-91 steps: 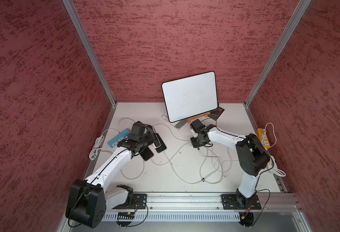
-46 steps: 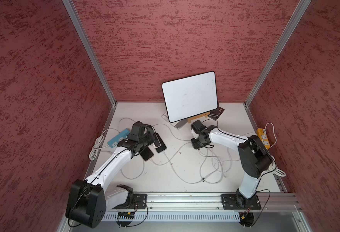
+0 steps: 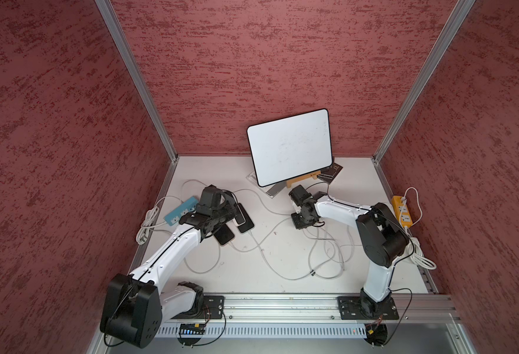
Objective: Plug the charging cable into the phone
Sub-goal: Move the charging cable to the center of the board.
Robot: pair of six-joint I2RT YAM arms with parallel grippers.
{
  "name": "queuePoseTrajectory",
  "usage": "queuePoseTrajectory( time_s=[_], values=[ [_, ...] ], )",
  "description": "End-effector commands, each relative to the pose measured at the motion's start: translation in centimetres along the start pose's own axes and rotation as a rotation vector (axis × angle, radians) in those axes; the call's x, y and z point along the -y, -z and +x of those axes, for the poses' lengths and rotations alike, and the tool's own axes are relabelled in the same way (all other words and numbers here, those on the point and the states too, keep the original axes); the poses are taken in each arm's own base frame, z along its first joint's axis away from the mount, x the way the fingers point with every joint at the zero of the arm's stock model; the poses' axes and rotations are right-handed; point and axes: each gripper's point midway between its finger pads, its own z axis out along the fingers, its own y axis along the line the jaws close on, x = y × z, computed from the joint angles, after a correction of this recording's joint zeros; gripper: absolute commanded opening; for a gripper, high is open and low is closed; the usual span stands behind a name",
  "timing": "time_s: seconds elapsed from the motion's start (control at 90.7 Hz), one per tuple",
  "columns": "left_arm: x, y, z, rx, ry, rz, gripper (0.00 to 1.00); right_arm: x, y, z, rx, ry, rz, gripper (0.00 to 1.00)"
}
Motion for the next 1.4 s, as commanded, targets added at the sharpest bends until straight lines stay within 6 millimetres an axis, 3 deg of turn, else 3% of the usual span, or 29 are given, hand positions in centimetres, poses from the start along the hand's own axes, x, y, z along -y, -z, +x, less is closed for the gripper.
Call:
queuePoseTrajectory(
  time_s=[0.0, 0.198, 0.397, 0.672, 0.805, 0.992, 1.113, 1.389],
  values=[
    [0.8, 0.2, -1.0, 0.039, -0.017, 0.031, 0.0, 0.5, -0.4, -0.2, -0.01, -0.001, 0.049, 0.3],
    [0.9, 0.2, -1.0, 0.035, -0.018, 0.033, 0.0, -0.3, -2.0, 0.6, -0.057, 0.006, 0.015, 0.24],
    [0.9, 0.2, -1.0, 0.036, -0.018, 0.034, 0.0, -2.3, -1.8, 2.5, -0.108, 0.083, 0.004, 0.07],
    [0.8, 0.2, -0.9, 0.036, -0.018, 0.032, 0.0, -7.0, 0.9, 6.4, -0.208, 0.322, -0.106, 0.01],
    [0.9, 0.3, -1.0, 0.037, -0.018, 0.036, 0.0, -8.7, 1.8, 6.7, -0.163, 0.388, -0.17, 0.03],
    [0.8, 0.1, -0.9, 0.035, -0.017, 0.034, 0.0, -9.7, 0.6, 5.7, -0.112, 0.358, -0.201, 0.27],
    [0.8, 0.2, -0.9, 0.035, -0.019, 0.033, 0.0, -10.0, 0.3, 4.7, -0.068, 0.345, -0.194, 0.37],
    [0.7, 0.2, -0.9, 0.037, -0.018, 0.033, 0.0, -10.1, 0.0, 4.0, -0.053, 0.336, -0.162, 0.34]
  ],
)
